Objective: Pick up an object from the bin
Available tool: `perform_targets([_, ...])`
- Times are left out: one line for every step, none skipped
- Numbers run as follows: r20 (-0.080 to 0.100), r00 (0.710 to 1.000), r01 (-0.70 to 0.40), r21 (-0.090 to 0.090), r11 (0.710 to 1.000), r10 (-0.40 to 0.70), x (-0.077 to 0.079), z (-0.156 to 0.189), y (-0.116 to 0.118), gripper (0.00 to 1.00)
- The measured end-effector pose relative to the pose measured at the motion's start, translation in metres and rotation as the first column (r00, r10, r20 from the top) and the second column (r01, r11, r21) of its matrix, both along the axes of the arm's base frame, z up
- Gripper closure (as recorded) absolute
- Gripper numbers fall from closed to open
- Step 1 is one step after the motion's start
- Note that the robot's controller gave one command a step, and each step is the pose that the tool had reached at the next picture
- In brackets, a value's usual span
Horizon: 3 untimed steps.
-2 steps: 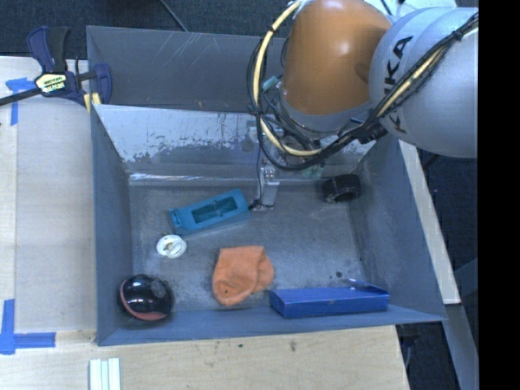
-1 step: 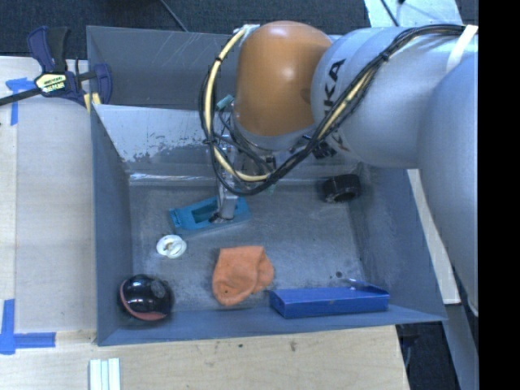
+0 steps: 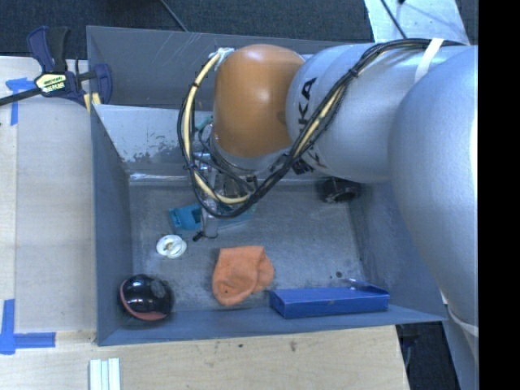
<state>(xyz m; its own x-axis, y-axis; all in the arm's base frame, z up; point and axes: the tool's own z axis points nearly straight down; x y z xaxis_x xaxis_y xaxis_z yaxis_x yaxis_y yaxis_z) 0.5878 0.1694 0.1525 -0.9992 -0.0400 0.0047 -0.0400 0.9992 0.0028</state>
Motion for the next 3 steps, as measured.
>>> perform_targets([0.011, 0.998, -0.066, -0.002, 0.998, 0.066, 0.002, -0.040, -0.035, 0.00])
perform_targets([0.010, 0.980, -0.199, 0.000, 0.980, 0.199, 0.005, -0.081, -0.013, 1.00])
perform_targets([0.010, 0.980, -0.199, 0.000, 0.980, 0.199, 0.005, -0.081, -0.013, 1.00])
